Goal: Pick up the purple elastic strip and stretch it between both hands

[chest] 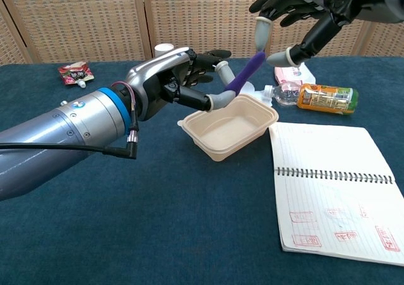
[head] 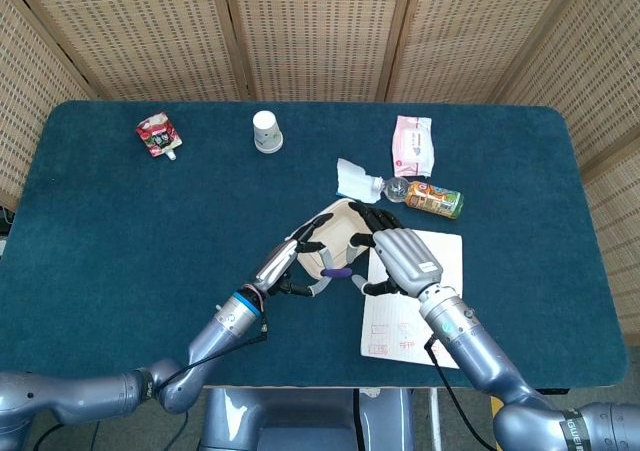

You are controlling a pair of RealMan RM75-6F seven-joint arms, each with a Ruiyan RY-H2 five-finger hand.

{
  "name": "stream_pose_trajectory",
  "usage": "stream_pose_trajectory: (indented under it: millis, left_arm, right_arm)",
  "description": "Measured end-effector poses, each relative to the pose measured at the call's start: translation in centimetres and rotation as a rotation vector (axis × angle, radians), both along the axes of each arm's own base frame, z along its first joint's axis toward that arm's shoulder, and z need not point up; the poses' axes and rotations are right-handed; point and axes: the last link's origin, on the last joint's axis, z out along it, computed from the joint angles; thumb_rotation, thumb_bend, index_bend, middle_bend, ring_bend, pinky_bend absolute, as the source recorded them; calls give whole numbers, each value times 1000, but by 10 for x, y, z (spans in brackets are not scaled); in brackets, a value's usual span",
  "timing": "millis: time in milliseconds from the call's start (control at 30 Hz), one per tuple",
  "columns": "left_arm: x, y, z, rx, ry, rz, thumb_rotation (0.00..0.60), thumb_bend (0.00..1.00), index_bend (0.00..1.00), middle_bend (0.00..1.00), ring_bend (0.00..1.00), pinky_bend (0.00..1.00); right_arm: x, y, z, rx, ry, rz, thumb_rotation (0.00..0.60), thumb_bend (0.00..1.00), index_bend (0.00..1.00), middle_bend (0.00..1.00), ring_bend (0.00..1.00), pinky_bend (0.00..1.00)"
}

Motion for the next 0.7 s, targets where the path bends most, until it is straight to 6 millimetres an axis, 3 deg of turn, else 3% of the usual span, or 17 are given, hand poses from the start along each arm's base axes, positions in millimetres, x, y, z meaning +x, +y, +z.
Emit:
stream_pose_trajectory:
  millis: [700]
  left_arm:
    - [3, 1, 0, -2, -1, 5, 600, 645, 731, 0, 0, 0]
  right_arm:
    - [5, -1, -7, 15, -16, -12, 600, 500, 545, 0, 0, 0]
